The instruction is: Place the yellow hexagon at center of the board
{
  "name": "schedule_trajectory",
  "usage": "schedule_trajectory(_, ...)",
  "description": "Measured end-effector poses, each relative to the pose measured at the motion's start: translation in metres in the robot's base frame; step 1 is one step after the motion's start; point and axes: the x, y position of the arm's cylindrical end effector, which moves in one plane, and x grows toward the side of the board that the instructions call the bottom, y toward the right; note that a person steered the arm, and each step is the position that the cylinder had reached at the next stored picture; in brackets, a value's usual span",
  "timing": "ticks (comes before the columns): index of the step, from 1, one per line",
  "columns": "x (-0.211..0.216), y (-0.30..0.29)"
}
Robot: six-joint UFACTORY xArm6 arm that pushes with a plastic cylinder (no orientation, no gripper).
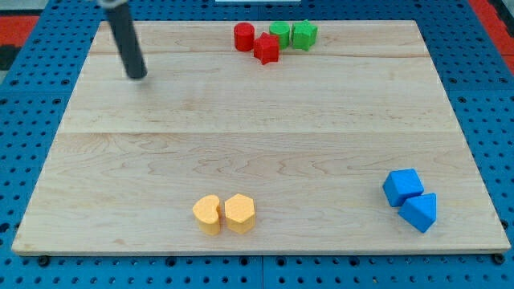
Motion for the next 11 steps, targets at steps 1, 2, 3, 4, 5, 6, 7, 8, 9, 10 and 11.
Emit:
schedule_trajectory(1,0.097,-0.001)
schedule_trajectory(2,0.181,0.035)
schedule_trajectory(3,0.244,0.077)
schedule_trajectory(4,0.244,0.083)
schedule_trajectory(5,0.243,0.148)
schedule_trajectory(6,0.233,0.169)
schedule_trajectory(7,0.204,0.163)
schedule_trajectory(8,0.172,0.164)
schedule_trajectory(9,0.135,0.156)
schedule_trajectory(10,0.131,0.198)
schedule_trajectory(11,0.110,0.218)
